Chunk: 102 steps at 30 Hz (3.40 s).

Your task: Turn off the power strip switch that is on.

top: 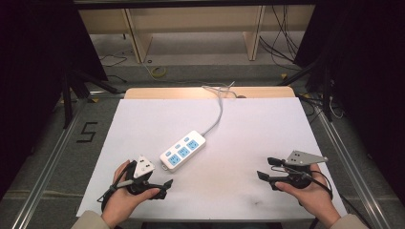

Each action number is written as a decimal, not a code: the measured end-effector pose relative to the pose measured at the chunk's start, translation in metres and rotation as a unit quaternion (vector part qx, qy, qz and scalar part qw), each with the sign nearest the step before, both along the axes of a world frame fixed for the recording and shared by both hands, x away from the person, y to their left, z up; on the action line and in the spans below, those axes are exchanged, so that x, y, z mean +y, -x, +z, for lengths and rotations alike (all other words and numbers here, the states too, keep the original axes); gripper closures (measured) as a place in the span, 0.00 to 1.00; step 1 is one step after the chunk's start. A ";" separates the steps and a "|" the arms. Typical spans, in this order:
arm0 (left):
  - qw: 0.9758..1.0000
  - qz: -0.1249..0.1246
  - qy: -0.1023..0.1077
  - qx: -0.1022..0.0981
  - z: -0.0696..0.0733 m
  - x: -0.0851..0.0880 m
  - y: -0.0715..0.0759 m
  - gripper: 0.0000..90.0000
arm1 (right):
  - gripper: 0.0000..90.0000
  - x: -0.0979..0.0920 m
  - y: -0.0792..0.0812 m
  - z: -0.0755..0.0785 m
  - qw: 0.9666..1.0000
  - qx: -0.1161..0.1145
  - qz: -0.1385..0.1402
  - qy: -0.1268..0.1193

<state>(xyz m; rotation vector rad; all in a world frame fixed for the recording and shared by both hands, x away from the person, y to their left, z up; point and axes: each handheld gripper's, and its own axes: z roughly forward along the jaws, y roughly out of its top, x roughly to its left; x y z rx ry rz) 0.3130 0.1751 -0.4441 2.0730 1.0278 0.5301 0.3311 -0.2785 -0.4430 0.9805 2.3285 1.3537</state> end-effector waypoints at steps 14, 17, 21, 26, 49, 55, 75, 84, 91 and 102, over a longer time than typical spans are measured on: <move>1.000 0.004 0.009 -0.014 0.008 0.000 -0.007 0.37 | 0.36 0.002 0.001 0.000 1.000 0.002 0.001 0.004; 1.000 0.004 0.004 -0.018 0.010 -0.002 -0.006 0.50 | 0.36 0.002 0.001 0.000 1.000 0.002 0.002 0.004; 1.000 0.008 0.008 -0.023 0.013 -0.001 -0.008 0.69 | 0.36 0.002 0.001 0.000 1.000 0.002 0.002 0.004; 0.999 0.023 0.016 -0.031 0.018 0.004 -0.013 0.97 | 0.36 0.002 0.001 0.000 1.000 0.002 0.002 0.005; 0.999 0.042 -0.003 -0.003 0.023 0.004 -0.039 1.00 | 0.36 0.003 0.001 0.000 1.000 0.001 0.003 0.005; 0.999 0.042 -0.004 -0.004 0.023 0.002 -0.043 1.00 | 0.36 0.004 0.001 0.000 1.000 0.001 0.004 0.006; 0.999 0.037 -0.011 0.007 0.025 -0.009 -0.056 1.00 | 0.36 0.005 0.001 0.000 1.000 0.001 0.006 0.006; 0.999 0.033 -0.018 0.013 0.024 -0.015 -0.063 1.00 | 0.36 0.005 0.001 -0.001 1.000 0.002 0.007 0.005; 0.999 0.029 -0.027 0.017 0.023 -0.019 -0.070 1.00 | 0.36 0.005 0.001 -0.001 1.000 0.003 0.007 0.006; 0.999 0.032 -0.029 0.019 0.023 -0.021 -0.076 1.00 | 0.36 0.005 0.001 -0.001 1.000 0.002 0.008 0.006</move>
